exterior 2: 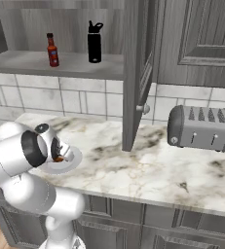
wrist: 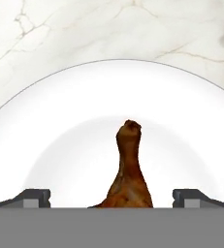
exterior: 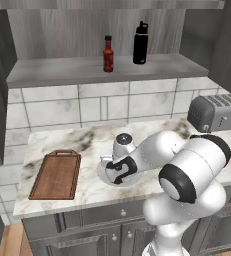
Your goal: Pick the chicken drumstick from the plate and place it on the cutting board. Then pick the condiment bottle from the cabinet and place it next to the cutting board.
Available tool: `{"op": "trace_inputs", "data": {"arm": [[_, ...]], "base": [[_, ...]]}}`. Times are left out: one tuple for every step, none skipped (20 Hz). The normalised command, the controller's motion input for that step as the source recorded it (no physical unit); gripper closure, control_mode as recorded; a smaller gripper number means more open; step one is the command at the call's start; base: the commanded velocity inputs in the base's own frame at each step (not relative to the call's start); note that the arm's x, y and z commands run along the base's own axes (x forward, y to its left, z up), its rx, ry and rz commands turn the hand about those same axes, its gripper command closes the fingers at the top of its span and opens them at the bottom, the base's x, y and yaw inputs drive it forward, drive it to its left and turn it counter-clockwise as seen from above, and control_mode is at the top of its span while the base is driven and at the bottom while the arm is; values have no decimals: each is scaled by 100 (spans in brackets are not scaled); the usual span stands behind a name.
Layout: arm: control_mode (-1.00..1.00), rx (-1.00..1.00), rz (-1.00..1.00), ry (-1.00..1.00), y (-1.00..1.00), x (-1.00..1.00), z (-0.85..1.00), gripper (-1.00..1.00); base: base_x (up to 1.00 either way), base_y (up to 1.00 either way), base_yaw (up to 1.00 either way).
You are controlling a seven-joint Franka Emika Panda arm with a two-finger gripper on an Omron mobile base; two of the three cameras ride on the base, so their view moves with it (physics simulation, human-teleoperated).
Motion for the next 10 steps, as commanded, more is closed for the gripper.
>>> {"op": "trace_inputs", "data": {"arm": [[-100, 0, -1, 0, 4, 9, -17, -100], [-100, 0, -1, 0, 4, 9, -16, -100], [-100, 0, -1, 0, 4, 8, -17, -100], [-100, 0, -2, 0, 4, 7, -17, -100], [-100, 0, -2, 0, 4, 7, -17, -100], [-100, 0, -2, 0, 4, 6, -16, -100], [-100, 0, -2, 0, 3, 4, -11, -100], [-100, 0, -1, 0, 1, 2, -6, -100], [-100, 0, -1, 0, 0, 0, -1, 100], [-100, 0, 0, 0, 0, 0, 0, 100]], "base": [[0, 0, 0], [0, 0, 0], [0, 0, 0], [0, 0, 0], [0, 0, 0], [0, 0, 0], [0, 0, 0], [0, 0, 0], [0, 0, 0], [0, 0, 0]]}}
